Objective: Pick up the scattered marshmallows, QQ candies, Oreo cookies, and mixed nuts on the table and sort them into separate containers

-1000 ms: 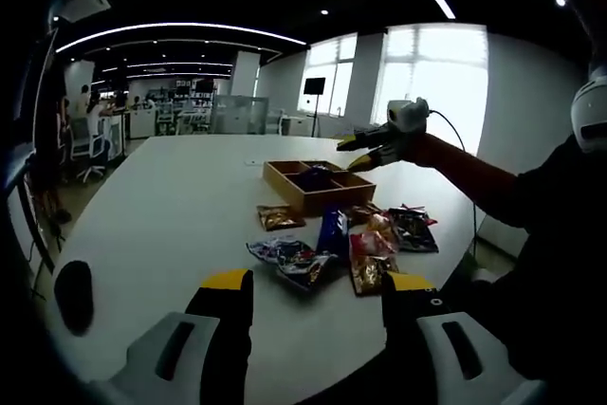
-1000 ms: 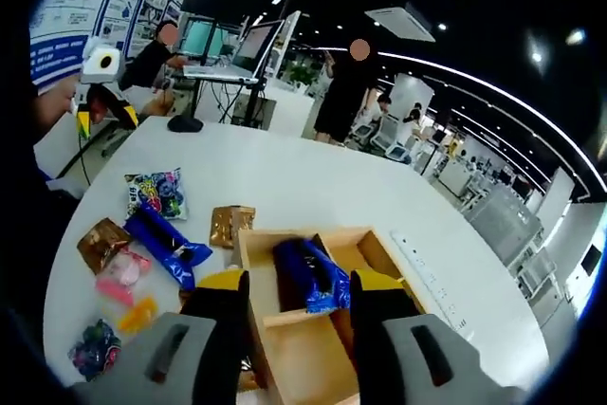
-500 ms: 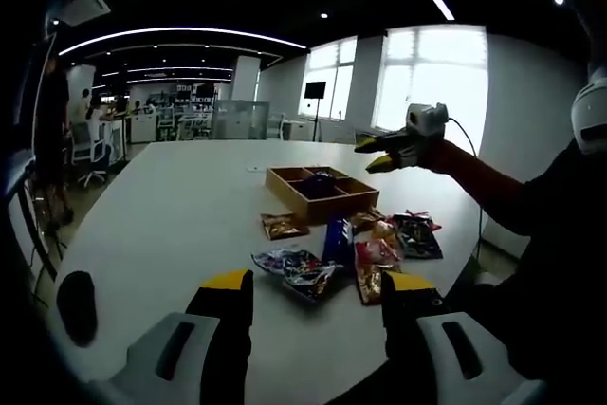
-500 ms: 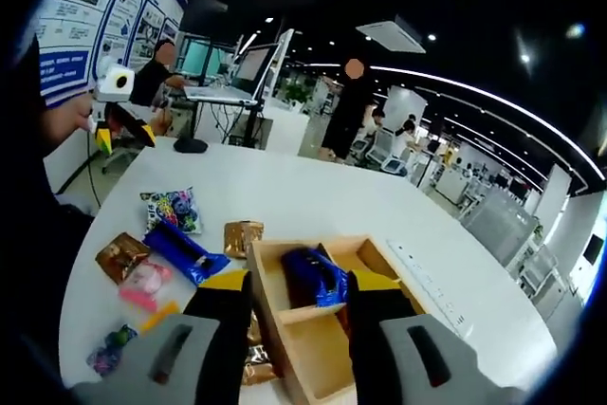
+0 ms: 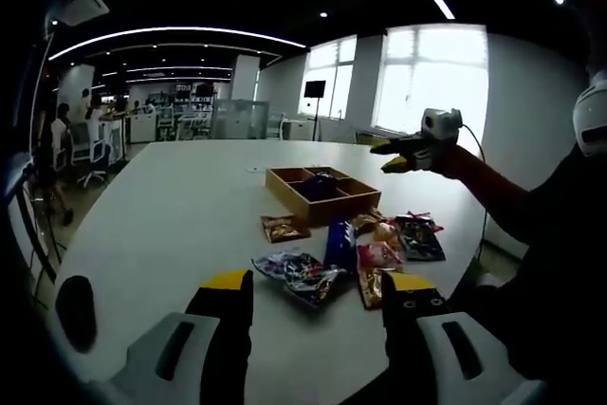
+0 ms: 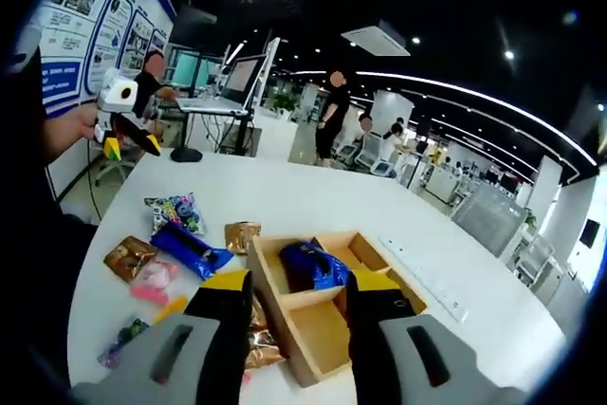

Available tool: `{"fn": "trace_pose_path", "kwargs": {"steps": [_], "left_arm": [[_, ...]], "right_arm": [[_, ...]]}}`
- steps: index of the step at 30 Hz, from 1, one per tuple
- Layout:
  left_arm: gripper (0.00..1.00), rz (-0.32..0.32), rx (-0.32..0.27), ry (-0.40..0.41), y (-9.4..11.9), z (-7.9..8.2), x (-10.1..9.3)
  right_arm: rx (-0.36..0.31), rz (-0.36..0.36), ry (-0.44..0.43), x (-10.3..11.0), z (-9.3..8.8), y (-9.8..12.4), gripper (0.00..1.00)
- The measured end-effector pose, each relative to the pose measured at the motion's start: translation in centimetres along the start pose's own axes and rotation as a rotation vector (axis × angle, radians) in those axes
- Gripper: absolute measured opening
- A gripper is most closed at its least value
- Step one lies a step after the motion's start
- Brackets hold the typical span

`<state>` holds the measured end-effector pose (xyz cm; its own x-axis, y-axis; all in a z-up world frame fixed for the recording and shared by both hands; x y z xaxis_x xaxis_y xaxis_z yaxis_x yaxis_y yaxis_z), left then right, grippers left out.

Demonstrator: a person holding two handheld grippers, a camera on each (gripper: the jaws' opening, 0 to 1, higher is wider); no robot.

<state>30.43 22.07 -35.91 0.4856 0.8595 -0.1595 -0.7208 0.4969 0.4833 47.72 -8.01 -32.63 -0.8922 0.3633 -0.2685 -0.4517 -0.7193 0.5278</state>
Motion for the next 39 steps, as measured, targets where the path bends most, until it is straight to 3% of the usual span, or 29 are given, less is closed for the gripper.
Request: {"fn": "trace_pose_path", "kwargs": {"steps": [20, 34, 39], "left_arm": [[0.59, 0.008, -0.008, 0.001, -0.6, 0.6, 0.1], [0.59, 0.015, -0.015, -0.001, -0.7, 1.0, 0.1], [0.59, 0.02, -0.02, 0.0, -0.8, 1.3, 0.3]], "right_arm": [[-0.041, -0.063, -0.087, -0.9, -3.0, 3.2, 0.35], [-0.096, -0.102, -0.138, 0.7, -3.5, 6.2, 0.35], [-0.1, -0.116, -0.159, 1.8, -4.5, 7.0, 0.35]]}}
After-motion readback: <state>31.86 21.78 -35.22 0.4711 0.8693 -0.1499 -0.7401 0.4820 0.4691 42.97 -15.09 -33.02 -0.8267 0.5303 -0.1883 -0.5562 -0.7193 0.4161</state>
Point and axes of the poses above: the point that each gripper's makers call its tool centre point, and the gripper's own axes: y roughly backward along the fingers, x roughly to its left, z roughly out of its top, the point moved 4 cm from there along y, roughly backward along the fingers, and after that the axes turned 11 degrees about x, right-handed, at the moved point
